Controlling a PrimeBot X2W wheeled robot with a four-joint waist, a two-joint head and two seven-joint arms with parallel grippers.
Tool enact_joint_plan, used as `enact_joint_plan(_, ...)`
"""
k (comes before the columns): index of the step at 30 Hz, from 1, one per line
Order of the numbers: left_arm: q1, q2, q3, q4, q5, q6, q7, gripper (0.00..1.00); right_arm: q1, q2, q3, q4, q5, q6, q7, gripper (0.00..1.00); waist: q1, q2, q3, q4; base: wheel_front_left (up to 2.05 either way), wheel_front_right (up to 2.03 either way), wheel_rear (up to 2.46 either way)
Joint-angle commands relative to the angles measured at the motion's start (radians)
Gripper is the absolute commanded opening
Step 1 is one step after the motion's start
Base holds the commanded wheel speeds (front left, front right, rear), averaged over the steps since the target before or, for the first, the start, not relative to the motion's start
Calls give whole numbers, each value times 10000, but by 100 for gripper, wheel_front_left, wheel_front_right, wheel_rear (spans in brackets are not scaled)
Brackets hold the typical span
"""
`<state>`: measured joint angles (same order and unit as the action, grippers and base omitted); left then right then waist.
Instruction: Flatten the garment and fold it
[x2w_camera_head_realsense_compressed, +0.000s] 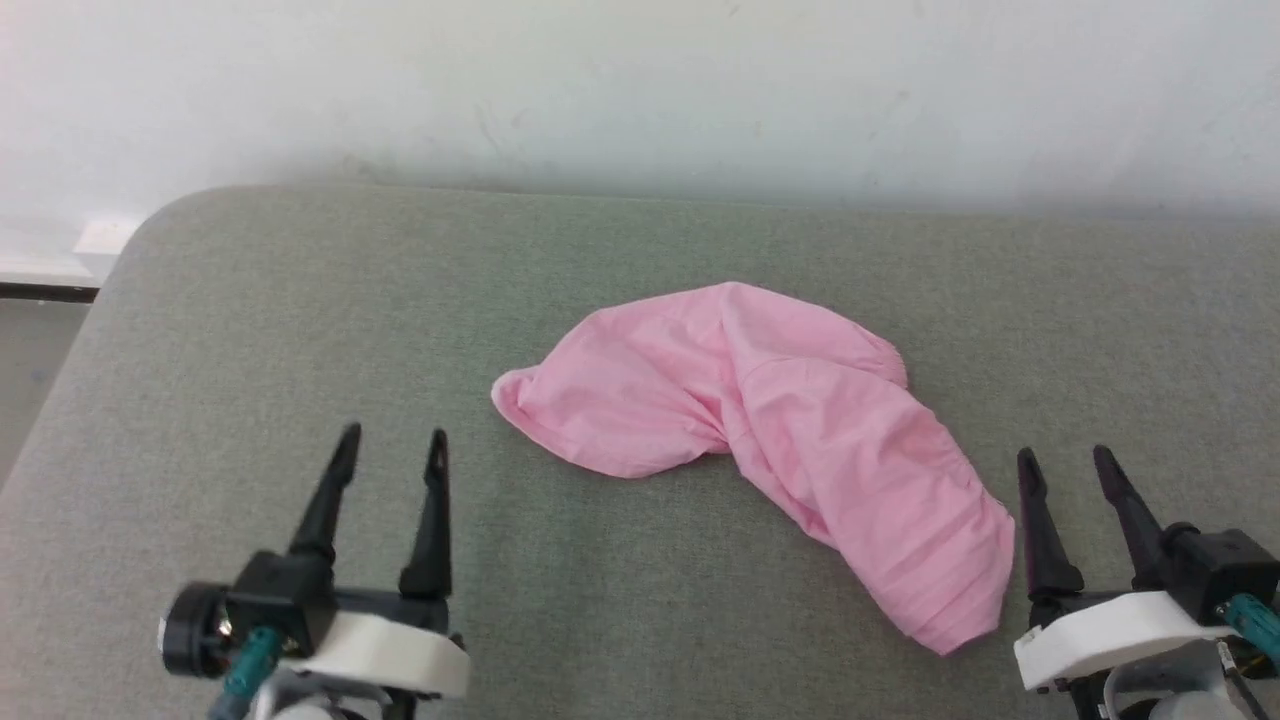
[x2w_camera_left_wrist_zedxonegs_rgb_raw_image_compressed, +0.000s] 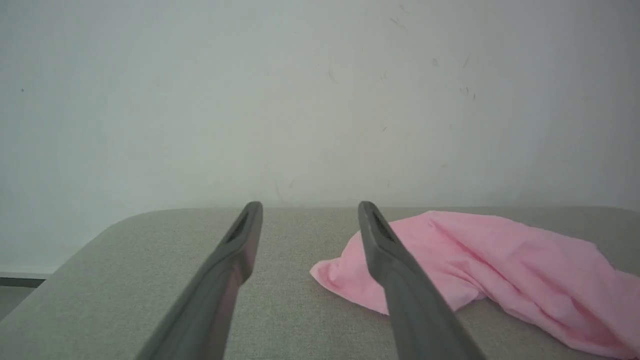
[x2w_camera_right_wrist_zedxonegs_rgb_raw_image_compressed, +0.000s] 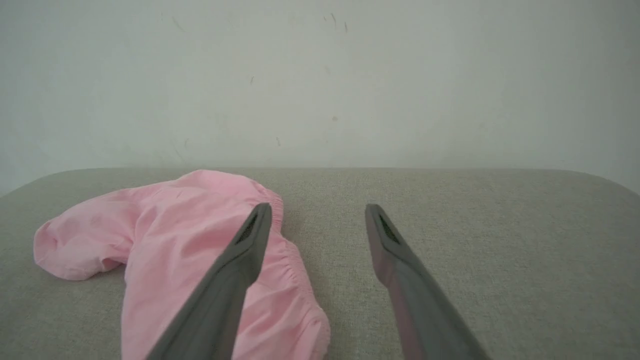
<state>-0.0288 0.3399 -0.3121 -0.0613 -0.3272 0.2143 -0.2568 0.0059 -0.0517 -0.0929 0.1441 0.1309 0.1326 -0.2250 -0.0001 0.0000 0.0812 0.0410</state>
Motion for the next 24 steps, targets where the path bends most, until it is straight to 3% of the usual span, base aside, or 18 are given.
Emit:
enact_joint_plan(1,136,-217,77,-111,-1,87,-47,100,80,14,-27,47,-56,-19,70,100,1,0,-72,139,0,0,0)
enact_joint_plan(4,409,-651,454,-253,67,71,-48,100,69,14,-183,222,89,-19,574,100,1,0,-79,259,0,0,0)
enact_joint_plan(8,341,-870,565,-271,362,-304,-48,100,-47,14,-514,98,185,-19,1740,100,1,0,-27,409,0,0,0)
enact_joint_plan(17,171,-1302,599,90,651,-864,-48,100,-382,-295,-291,-888,-9,-19,7356,100,1,0,502,669,0,0,0)
enact_joint_plan(24,-113,-1738,692,307,882,-1210,-49,100,-703,-416,-480,-741,13,-19,8910,100,1,0,935,1078,0,0,0)
